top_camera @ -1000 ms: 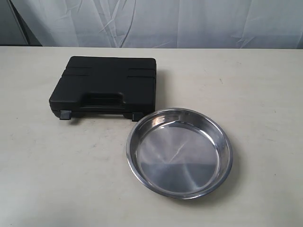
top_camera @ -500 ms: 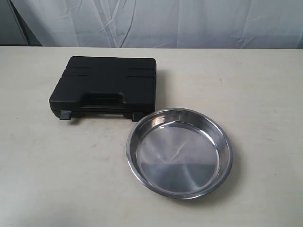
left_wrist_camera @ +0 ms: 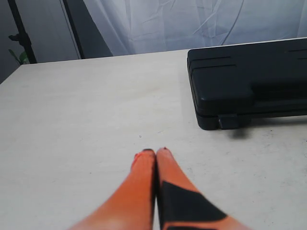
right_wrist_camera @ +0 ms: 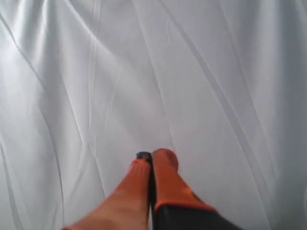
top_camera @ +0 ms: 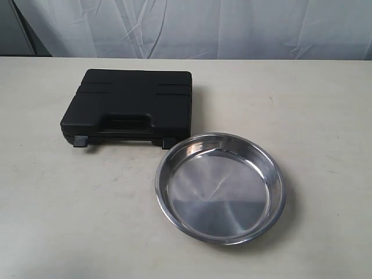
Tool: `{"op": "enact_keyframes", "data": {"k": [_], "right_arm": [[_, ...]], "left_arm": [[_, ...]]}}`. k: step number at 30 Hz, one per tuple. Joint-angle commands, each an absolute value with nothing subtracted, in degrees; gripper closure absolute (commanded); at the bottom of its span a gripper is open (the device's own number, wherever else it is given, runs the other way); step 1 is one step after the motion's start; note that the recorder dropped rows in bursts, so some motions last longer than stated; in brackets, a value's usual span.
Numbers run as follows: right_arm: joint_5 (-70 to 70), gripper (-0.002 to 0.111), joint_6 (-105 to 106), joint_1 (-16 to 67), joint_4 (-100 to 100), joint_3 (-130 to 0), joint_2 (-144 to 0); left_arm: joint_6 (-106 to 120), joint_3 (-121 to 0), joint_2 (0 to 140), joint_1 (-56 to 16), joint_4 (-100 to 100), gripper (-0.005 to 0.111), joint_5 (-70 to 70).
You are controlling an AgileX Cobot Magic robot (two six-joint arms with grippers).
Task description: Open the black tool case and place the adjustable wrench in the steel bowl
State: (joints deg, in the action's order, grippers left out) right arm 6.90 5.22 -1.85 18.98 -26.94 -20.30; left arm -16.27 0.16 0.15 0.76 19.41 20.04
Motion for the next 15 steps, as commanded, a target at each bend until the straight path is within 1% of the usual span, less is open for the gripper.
{"op": "enact_keyframes", "data": {"k": [1,4,9,15], "right_arm": [[-11.6,0.109,6.8,-1.9,9.3,-42.7,-43.8],[-23.5,0.109,17.4,2.3,11.9,-55.2,-60.7],[-37.0,0.109,35.1,14.3,23.9,-76.5,-87.2],[-50.6,0.109,37.3,28.1,23.1,-99.7,-111.0]], "left_arm": [[-16.3,0.0,0.0,1.0,19.6,0.107,19.5],[-16.3,0.0,0.0,1.0,19.6,0.107,19.5],[-16.3,0.0,0.0,1.0,19.6,0.107,19.5],[-16.3,0.0,0.0,1.0,19.6,0.107,19.5]]}}
